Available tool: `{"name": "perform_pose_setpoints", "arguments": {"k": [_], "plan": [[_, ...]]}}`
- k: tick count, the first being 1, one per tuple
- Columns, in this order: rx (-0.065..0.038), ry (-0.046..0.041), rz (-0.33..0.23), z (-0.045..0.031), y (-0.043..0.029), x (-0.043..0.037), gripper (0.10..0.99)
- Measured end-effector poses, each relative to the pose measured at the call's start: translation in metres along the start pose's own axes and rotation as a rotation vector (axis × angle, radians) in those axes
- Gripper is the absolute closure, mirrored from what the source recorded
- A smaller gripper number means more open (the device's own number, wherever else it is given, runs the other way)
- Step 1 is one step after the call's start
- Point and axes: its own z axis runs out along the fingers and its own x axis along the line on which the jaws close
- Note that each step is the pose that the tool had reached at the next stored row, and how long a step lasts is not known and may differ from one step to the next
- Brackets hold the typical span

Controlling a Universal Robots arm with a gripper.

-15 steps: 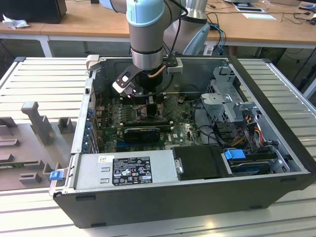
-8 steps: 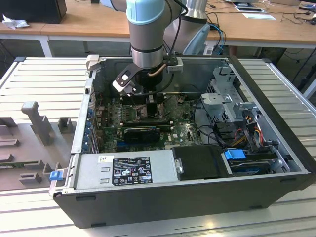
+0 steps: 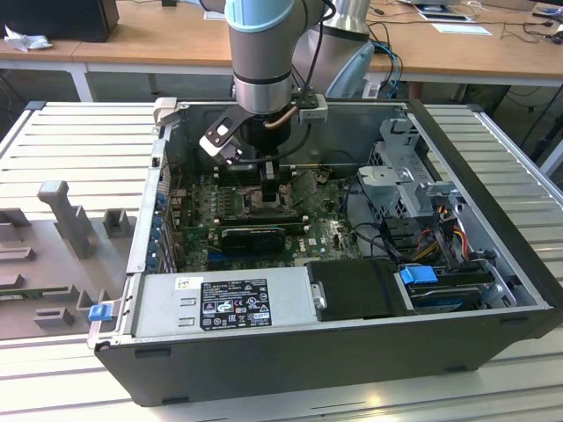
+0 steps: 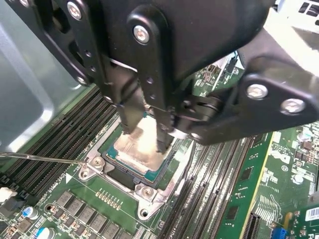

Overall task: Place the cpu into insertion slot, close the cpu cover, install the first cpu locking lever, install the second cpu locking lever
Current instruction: 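Place the cpu into insertion slot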

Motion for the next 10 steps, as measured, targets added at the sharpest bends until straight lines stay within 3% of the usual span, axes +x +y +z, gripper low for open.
{"name": "perform_pose_setpoints", "arguments": {"k": [2, 3, 5, 10], "plan": [[0.000, -0.0006, 0.000, -0.0011, 0.0001, 0.0000, 0.867], [0.000, -0.0008, 0.000, -0.0016, 0.0001, 0.0000, 0.867], [0.000, -0.0017, 0.000, -0.0030, 0.0002, 0.0000, 0.980], [0.000, -0.0034, 0.000, -0.0111, 0.0009, 0.0001, 0.980]]}}
